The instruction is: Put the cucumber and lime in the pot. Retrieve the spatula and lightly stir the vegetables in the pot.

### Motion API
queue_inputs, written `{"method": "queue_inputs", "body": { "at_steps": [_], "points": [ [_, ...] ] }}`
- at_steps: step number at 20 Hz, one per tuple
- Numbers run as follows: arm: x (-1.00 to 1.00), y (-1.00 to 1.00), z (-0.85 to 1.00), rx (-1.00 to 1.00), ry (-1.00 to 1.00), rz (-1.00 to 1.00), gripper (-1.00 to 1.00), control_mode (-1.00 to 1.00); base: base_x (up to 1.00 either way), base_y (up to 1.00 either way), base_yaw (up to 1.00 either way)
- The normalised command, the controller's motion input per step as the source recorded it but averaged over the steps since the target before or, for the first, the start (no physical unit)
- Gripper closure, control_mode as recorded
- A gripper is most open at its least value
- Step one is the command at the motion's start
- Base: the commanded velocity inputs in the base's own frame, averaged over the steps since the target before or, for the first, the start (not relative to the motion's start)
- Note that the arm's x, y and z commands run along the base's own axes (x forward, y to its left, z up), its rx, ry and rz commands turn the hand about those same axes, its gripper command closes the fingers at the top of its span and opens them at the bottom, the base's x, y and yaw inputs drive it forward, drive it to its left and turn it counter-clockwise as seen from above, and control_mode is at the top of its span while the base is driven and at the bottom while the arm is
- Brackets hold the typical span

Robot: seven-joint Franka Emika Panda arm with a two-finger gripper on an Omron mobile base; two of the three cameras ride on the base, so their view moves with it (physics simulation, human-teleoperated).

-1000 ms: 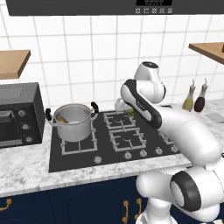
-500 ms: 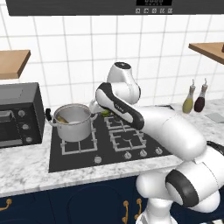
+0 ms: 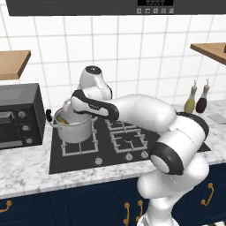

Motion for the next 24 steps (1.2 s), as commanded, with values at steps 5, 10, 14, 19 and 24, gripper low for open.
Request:
{"method": "queue_inputs", "body": {
  "at_steps": [5,10,14,19,24],
  "points": [
    [0.84,0.24,-0.58,0.00,0.00,0.00,1.00,-1.00,0.00,0.00,0.00],
    [0.20,0.02,-0.49,0.00,0.00,-0.03,1.00,-1.00,0.00,0.00,0.00],
    [0.00,0.00,-0.33,-0.01,-0.01,-0.06,1.00,-1.00,0.00,0.00,0.00],
    [0.03,0.00,-0.39,0.00,-0.01,-0.06,1.00,-1.00,0.00,0.00,0.00],
    [0.00,0.00,-0.21,0.00,-0.04,-0.04,-1.00,-1.00,0.00,0.00,0.00]
  ]
}}
